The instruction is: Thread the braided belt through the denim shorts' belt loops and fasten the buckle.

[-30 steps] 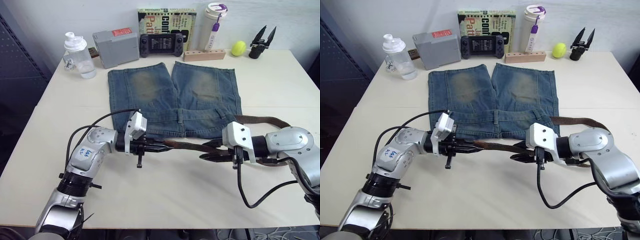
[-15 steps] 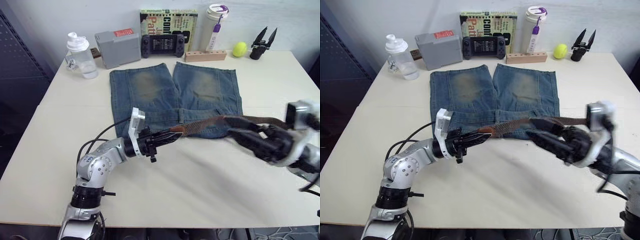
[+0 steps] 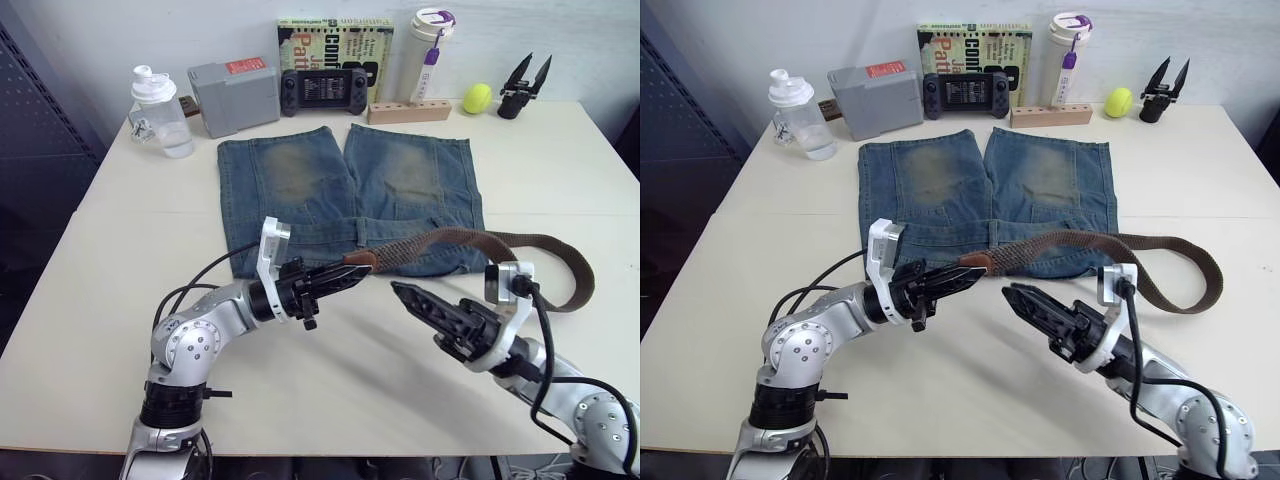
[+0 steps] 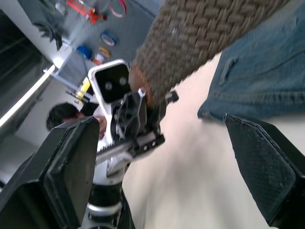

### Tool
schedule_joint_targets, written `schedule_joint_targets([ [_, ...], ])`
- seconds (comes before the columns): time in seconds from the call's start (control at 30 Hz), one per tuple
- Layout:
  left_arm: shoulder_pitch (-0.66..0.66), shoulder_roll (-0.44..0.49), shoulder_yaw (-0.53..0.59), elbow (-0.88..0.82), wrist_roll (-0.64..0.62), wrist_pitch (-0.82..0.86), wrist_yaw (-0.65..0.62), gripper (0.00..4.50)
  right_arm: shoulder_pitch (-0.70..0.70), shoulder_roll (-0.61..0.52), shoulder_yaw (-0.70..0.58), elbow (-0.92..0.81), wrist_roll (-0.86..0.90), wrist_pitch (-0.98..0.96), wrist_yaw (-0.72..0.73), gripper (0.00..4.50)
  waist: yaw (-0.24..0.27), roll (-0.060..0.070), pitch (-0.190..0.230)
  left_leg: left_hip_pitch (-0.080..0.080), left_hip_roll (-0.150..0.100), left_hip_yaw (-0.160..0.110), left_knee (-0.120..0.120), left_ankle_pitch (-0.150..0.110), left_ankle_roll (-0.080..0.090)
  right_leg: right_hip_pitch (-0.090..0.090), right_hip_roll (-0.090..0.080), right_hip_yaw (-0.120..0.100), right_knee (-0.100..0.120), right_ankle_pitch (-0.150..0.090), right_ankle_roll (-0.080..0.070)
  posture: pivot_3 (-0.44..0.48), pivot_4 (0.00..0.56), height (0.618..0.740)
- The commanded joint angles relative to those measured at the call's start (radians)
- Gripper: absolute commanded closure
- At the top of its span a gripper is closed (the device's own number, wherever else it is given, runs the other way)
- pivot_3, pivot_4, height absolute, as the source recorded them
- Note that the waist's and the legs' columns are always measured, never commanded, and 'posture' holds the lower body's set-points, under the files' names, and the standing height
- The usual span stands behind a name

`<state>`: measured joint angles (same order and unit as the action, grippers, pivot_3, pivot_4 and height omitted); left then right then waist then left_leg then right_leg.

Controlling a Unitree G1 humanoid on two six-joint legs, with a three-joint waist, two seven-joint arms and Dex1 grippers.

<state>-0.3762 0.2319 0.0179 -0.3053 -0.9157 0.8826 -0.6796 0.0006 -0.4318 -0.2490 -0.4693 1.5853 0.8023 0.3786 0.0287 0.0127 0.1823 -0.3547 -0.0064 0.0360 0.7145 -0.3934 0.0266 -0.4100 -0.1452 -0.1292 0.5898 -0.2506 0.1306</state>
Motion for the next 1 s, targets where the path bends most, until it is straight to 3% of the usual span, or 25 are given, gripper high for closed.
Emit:
schedule_joint_targets([
  [0.03, 0.009, 0.000, 0.001, -0.048, -0.040, 0.000, 0.001, 4.50, -0.044, 0.040, -0.056, 0.013, 0.054, -0.083, -0.025, 0.04, 0.000, 0.000, 0.000, 0.000, 0.000, 0.000, 0.000, 0.000, 0.000, 0.000, 0.000, 0.000, 0.000, 0.000, 0.000, 0.000, 0.150, 0.726],
  [0.17, 0.010, 0.001, 0.003, -0.048, -0.044, -0.001, 0.007, 4.50, -0.052, 0.045, -0.078, 0.031, 0.070, -0.103, -0.034, 0.04, 0.000, 0.000, 0.000, 0.000, 0.000, 0.000, 0.000, 0.000, 0.000, 0.000, 0.000, 0.000, 0.000, 0.000, 0.000, 0.000, 0.150, 0.726],
  [0.27, 0.011, 0.005, 0.004, -0.048, -0.048, -0.002, 0.011, 4.50, -0.046, 0.044, -0.078, 0.027, 0.072, -0.104, -0.032, 0.80, -0.002, 0.000, 0.000, 0.000, 0.000, 0.001, 0.000, 0.000, 0.000, 0.000, 0.000, 0.000, 0.000, 0.000, 0.000, 0.000, 0.150, 0.726],
  [0.5, 0.012, 0.010, 0.001, -0.048, -0.048, -0.006, 0.021, 4.50, -0.027, 0.061, -0.062, 0.009, 0.063, -0.113, -0.024, 4.26, -0.002, 0.000, 0.000, 0.000, 0.000, 0.001, 0.000, 0.000, 0.000, 0.000, 0.001, 0.000, 0.000, 0.000, 0.000, 0.000, 0.150, 0.726],
  [0.53, 0.013, 0.010, 0.001, -0.049, -0.048, -0.006, 0.022, 4.50, -0.025, 0.062, -0.059, 0.007, 0.062, -0.114, -0.023, 4.47, -0.002, 0.000, 0.000, 0.000, 0.000, 0.001, 0.000, 0.000, 0.000, 0.000, 0.001, 0.000, 0.000, 0.000, 0.000, 0.000, 0.150, 0.726],
  [0.67, 0.011, 0.020, -0.011, -0.052, -0.034, -0.010, 0.027, 4.50, -0.019, 0.066, -0.048, 0.002, 0.046, -0.119, -0.031, 4.47, -0.002, 0.000, 0.000, 0.000, 0.000, 0.001, 0.000, 0.000, 0.000, 0.000, 0.001, 0.000, 0.000, 0.000, 0.000, 0.000, 0.150, 0.726],
  [0.77, 0.002, 0.052, -0.039, -0.052, 0.012, -0.036, -0.007, 3.25, -0.018, 0.068, -0.056, 0.005, 0.048, -0.127, -0.042, 4.50, -0.002, 0.000, 0.000, 0.000, 0.000, 0.001, 0.000, 0.000, 0.000, 0.000, 0.001, 0.000, 0.000, 0.000, 0.000, 0.000, 0.150, 0.726],
  [0.93, -0.031, 0.160, -0.172, 0.056, 0.331, -0.323, -0.100, 1.00, -0.021, 0.059, -0.087, 0.023, 0.051, -0.148, -0.070, 4.50, -0.001, 0.000, 0.000, 0.000, -0.001, 0.003, -0.001, -0.001, 0.000, 0.000, 0.001, 0.000, -0.001, 0.000, 0.000, 0.000, 0.150, 0.726],
  [1.0, -0.072, 0.204, -0.229, 0.170, 0.503, -0.527, -0.140, 0.08, -0.028, 0.056, -0.113, 0.044, 0.063, -0.165, -0.090, 4.50, 0.000, 0.001, 0.000, 0.000, -0.001, 0.004, -0.001, -0.001, 0.000, -0.001, 0.001, 0.000, -0.001, 0.000, 0.000, 0.000, 0.150, 0.726],
])
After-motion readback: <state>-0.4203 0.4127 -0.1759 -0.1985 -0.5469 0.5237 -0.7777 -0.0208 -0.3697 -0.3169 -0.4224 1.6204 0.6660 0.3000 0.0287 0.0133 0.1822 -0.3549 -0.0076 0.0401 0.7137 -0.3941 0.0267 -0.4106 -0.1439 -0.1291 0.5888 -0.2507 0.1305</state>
